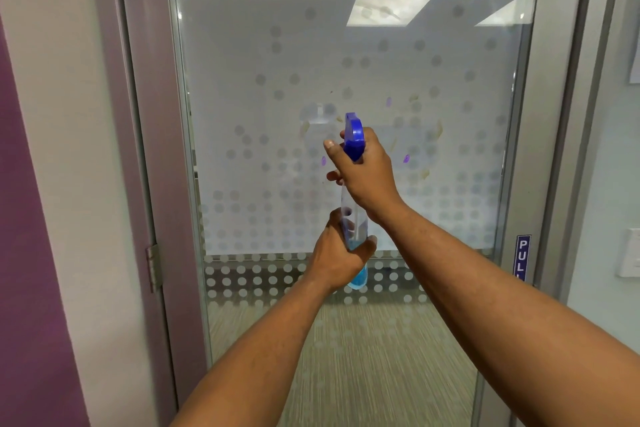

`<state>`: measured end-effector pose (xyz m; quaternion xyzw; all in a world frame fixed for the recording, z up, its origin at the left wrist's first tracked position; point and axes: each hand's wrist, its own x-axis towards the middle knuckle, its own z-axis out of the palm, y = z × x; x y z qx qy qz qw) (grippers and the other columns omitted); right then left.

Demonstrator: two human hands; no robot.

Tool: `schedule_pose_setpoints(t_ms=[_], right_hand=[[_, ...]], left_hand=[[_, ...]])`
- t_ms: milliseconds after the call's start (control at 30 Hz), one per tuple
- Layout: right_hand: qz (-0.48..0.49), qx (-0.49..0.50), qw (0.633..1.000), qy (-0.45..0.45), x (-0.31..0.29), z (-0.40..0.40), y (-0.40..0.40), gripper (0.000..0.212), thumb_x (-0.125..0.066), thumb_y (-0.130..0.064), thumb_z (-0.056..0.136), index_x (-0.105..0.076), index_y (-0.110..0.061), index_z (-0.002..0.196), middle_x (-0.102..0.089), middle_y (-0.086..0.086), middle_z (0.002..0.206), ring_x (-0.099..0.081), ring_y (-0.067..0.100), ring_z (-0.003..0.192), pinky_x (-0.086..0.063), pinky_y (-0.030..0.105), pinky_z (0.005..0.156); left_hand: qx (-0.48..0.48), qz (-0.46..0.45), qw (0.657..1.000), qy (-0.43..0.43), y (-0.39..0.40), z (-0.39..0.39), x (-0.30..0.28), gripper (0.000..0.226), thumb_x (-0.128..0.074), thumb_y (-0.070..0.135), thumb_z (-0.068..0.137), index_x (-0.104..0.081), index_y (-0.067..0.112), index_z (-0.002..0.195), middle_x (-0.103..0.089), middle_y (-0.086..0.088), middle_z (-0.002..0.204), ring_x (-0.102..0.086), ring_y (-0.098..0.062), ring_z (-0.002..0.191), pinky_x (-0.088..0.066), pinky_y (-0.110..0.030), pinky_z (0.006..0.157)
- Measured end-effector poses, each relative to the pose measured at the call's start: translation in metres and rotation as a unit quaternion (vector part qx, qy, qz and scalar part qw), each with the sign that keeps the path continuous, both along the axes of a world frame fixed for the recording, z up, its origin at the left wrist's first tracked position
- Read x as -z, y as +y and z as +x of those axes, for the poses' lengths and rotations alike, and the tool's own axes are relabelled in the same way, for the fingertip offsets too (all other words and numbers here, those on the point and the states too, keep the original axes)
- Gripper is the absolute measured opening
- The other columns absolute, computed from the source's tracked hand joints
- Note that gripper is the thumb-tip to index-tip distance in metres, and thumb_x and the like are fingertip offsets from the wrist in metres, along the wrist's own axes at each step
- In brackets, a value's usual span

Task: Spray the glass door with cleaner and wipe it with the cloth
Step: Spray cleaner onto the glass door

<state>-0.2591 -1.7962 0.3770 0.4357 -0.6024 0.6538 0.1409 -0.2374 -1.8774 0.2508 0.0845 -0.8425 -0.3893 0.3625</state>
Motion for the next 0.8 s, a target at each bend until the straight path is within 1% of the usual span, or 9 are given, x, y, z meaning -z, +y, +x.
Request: schedule_pose_setpoints(t_ms=[133, 200, 267, 367, 433, 500, 600, 700, 800], right_hand=[[-0.002, 0.023, 1.000, -0.007, 0.002, 0.005, -0.004, 0.028, -0.060, -0.037, 0.097, -0.052, -0.014, 0.111, -0.065, 0.008, 0.097, -0.072, 0.017, 0.073, -0.062, 0.036, 0.075], [-0.012, 0.036, 0.999, -0.018, 0.005, 0.007, -0.004, 0.026, -0.059, -0.035, 0.097, -0.053, -0.013, 0.109, -0.065, 0.008, 0.095, -0.072, 0.019, 0.073, -0.062, 0.038, 0.075], [-0.035, 0.034, 0.999, -0.020, 0.009, 0.008, 0.001, 0.022, -0.060, -0.032, 0.097, -0.053, -0.015, 0.108, -0.064, 0.005, 0.091, -0.071, 0.017, 0.071, -0.062, 0.035, 0.073], [-0.073, 0.023, 0.997, -0.029, 0.018, 0.006, 0.015, 0.018, -0.062, -0.029, 0.096, -0.051, -0.021, 0.108, -0.061, -0.005, 0.088, -0.069, 0.016, 0.069, -0.059, 0.025, 0.066], [-0.098, 0.030, 0.994, -0.043, 0.023, 0.002, 0.029, 0.018, -0.063, -0.028, 0.096, -0.050, -0.025, 0.108, -0.060, -0.009, 0.090, -0.069, 0.020, 0.072, -0.055, 0.018, 0.061], [-0.118, 0.043, 0.990, -0.058, 0.026, -0.004, 0.043, 0.019, -0.064, -0.029, 0.095, -0.051, -0.024, 0.108, -0.062, -0.003, 0.094, -0.070, 0.025, 0.076, -0.053, 0.015, 0.058], [-0.127, 0.067, 0.986, -0.084, 0.029, -0.020, 0.064, 0.019, -0.065, -0.030, 0.094, -0.055, -0.022, 0.108, -0.063, 0.006, 0.098, -0.068, 0.027, 0.073, -0.053, 0.018, 0.059], [-0.110, 0.088, 0.985, -0.095, 0.029, -0.035, 0.083, 0.013, -0.064, -0.024, 0.093, -0.058, -0.015, 0.099, -0.061, 0.005, 0.084, -0.062, 0.020, 0.063, -0.054, 0.026, 0.061], [-0.084, 0.113, 0.986, -0.095, 0.028, -0.045, 0.098, 0.017, -0.062, -0.021, 0.091, -0.058, -0.004, 0.093, -0.055, 0.005, 0.071, -0.060, 0.019, 0.060, -0.052, 0.026, 0.060]], left_hand=[[0.001, 0.012, 1.000, 0.013, -0.001, 0.004, 0.005, 0.063, -0.069, 0.052, 0.086, -0.036, 0.032, 0.137, -0.058, 0.004, 0.125, -0.063, -0.015, 0.111, -0.057, -0.038, 0.099], [0.004, 0.008, 1.000, 0.008, -0.002, 0.007, 0.005, 0.065, -0.069, 0.052, 0.085, -0.036, 0.032, 0.137, -0.058, 0.004, 0.126, -0.062, -0.014, 0.113, -0.057, -0.039, 0.099], [0.007, -0.004, 1.000, -0.004, -0.002, 0.009, 0.005, 0.066, -0.070, 0.049, 0.086, -0.035, 0.031, 0.139, -0.057, 0.006, 0.128, -0.060, -0.013, 0.115, -0.055, -0.034, 0.098], [0.024, -0.028, 0.999, -0.021, 0.004, 0.010, 0.006, 0.069, -0.071, 0.043, 0.088, -0.032, 0.030, 0.143, -0.053, 0.009, 0.131, -0.056, -0.008, 0.116, -0.045, -0.018, 0.087], [0.044, -0.038, 0.998, -0.036, 0.013, 0.006, 0.008, 0.072, -0.072, 0.041, 0.087, -0.031, 0.029, 0.146, -0.051, 0.007, 0.132, -0.056, -0.008, 0.114, -0.043, -0.014, 0.081], [0.059, -0.050, 0.996, -0.050, 0.026, -0.001, 0.009, 0.073, -0.070, 0.042, 0.087, -0.030, 0.028, 0.146, -0.051, 0.005, 0.131, -0.056, -0.010, 0.112, -0.047, -0.018, 0.083], [0.084, -0.051, 0.993, -0.068, 0.049, -0.016, 0.011, 0.071, -0.068, 0.043, 0.083, -0.031, 0.031, 0.142, -0.054, 0.004, 0.127, -0.060, -0.014, 0.111, -0.054, -0.032, 0.092], [0.112, -0.041, 0.990, -0.071, 0.072, -0.028, 0.013, 0.071, -0.067, 0.039, 0.083, -0.030, 0.031, 0.143, -0.053, 0.002, 0.128, -0.060, -0.017, 0.111, -0.053, -0.033, 0.093], [0.132, -0.021, 0.989, -0.062, 0.090, -0.039, 0.015, 0.073, -0.068, 0.037, 0.084, -0.028, 0.031, 0.145, -0.049, 0.001, 0.137, -0.057, -0.018, 0.119, -0.050, -0.031, 0.095]])
